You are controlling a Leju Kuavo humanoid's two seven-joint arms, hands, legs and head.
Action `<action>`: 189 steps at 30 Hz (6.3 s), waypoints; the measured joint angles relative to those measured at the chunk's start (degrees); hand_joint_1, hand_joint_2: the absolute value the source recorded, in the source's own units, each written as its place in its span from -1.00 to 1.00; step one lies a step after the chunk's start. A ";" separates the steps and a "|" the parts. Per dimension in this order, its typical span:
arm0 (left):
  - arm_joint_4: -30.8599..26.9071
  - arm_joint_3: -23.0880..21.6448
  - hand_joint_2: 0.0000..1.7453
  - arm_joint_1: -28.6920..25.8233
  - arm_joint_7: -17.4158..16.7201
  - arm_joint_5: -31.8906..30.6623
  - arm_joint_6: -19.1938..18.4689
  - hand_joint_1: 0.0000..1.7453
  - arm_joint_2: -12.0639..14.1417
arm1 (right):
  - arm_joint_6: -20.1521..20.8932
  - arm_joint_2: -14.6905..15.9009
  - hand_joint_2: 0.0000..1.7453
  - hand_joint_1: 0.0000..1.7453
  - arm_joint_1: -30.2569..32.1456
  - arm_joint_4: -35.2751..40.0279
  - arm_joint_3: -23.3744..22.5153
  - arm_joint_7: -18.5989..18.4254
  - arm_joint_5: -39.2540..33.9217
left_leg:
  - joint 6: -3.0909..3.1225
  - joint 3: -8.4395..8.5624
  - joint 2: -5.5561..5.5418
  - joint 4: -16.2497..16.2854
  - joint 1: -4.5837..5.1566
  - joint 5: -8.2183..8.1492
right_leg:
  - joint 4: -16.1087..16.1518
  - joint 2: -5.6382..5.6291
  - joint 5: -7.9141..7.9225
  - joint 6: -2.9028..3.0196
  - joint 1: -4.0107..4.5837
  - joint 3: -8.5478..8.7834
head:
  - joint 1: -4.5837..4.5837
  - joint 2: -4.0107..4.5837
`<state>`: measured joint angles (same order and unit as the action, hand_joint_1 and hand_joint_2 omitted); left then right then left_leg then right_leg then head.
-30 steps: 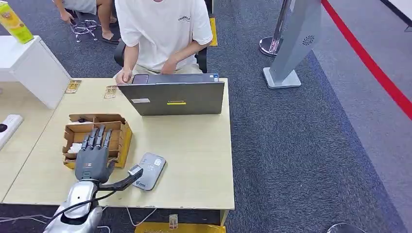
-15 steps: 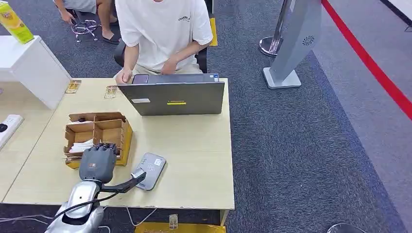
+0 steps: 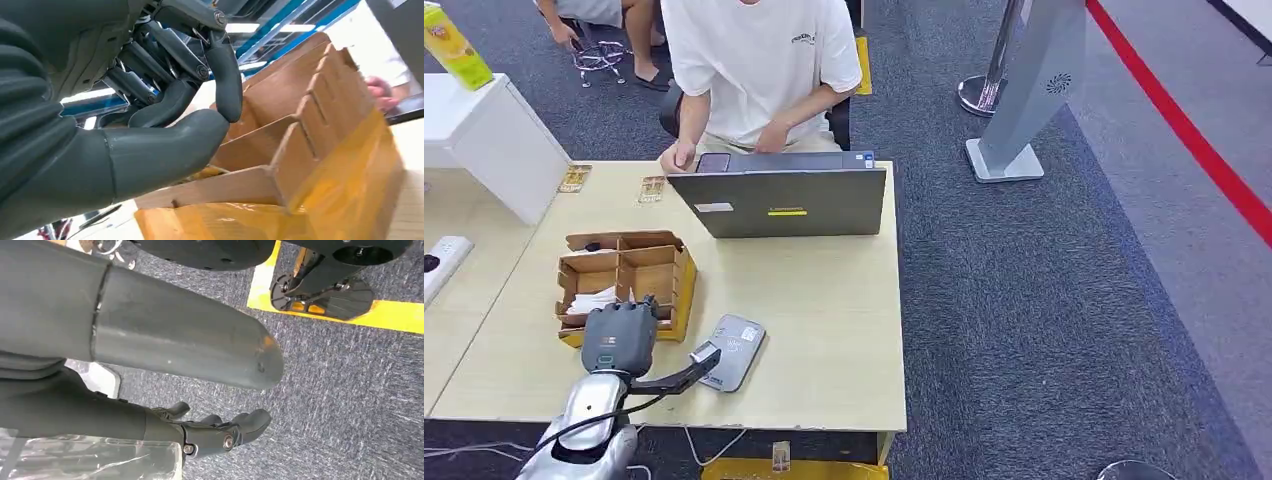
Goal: Pass the card to the sensor for recognition and then transmit it.
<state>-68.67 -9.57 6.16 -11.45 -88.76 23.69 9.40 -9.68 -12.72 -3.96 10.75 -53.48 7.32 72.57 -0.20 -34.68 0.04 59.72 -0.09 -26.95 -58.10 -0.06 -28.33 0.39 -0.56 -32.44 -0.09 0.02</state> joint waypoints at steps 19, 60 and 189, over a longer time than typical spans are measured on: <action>-11.42 0.50 1.00 -5.00 0.52 0.00 -3.84 -1.00 0.07 | -0.79 0.02 -1.00 -1.00 0.04 0.00 -0.28 0.48 -1.11 | 0.00 -0.01 0.00 0.00 0.00 -0.01 | 0.00 0.00 -0.01 0.00 0.00 -0.01 | 0.00 0.00; -14.53 5.80 1.00 -7.71 -1.40 0.18 -10.95 -1.00 2.14 | -0.59 0.02 -1.00 -1.00 0.04 0.00 -1.57 0.61 -0.74 | 0.00 0.00 0.01 -0.01 -0.01 0.00 | -0.01 0.00 -0.01 0.00 0.01 -0.02 | -0.04 0.00; -2.68 8.70 1.00 -3.43 6.95 0.00 8.04 1.00 -1.84 | -0.96 0.04 -1.00 -1.00 -0.02 0.00 -1.62 -0.07 1.33 | -0.01 0.04 0.01 0.01 0.00 0.02 | 0.00 0.00 0.00 0.00 0.00 0.03 | 0.00 0.00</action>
<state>-71.35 -0.87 2.73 -4.50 -88.76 31.73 7.56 -10.64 -12.68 -3.98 10.75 -55.10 7.26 73.90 -0.22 -34.64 0.04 59.74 -0.09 -26.93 -58.10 -0.06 -28.33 0.39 -0.56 -32.41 -0.09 0.02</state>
